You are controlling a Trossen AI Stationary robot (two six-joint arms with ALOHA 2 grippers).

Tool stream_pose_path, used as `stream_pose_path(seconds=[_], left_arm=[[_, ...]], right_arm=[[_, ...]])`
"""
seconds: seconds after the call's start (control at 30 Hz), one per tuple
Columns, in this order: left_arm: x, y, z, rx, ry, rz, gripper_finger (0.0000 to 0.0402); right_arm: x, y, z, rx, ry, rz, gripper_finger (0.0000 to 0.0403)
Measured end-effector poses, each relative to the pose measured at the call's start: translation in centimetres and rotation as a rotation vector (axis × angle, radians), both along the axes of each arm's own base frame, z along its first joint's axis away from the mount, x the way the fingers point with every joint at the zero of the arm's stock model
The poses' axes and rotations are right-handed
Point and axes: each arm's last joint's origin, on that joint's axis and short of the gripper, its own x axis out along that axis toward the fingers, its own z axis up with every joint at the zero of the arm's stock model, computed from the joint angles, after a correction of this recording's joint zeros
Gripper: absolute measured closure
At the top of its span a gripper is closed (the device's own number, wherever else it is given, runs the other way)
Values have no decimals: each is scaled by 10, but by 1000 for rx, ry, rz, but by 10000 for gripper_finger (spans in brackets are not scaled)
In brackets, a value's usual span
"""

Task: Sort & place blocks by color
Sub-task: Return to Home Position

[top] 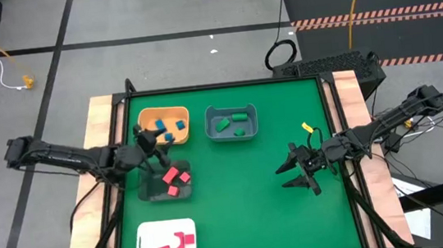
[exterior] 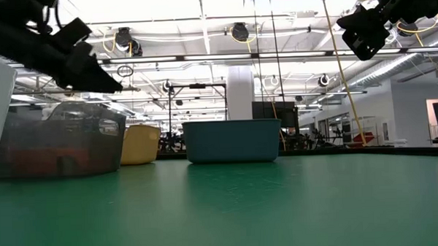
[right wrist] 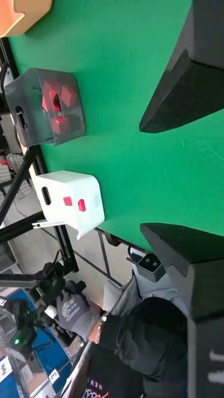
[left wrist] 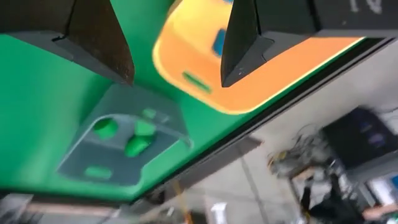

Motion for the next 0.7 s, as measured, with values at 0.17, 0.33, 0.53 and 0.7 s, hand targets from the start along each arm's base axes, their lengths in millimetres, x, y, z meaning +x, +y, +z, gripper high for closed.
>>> stream_pose_path(seconds=[0.17, 0.33, 0.53, 0.7], left_arm=[[-14, -5, -11, 44, -193, -73, 160], [-24, -7, -23, 56, -276, -125, 160], [-26, -9, -26, 59, -290, -151, 160], [-27, -10, -30, 59, -249, -161, 160]], right_arm=[[0, 0, 0, 0, 0, 0, 161], [0, 0, 0, 0, 0, 0, 161], [0, 0, 0, 0, 0, 0, 161], [0, 0, 0, 0, 0, 0, 161]])
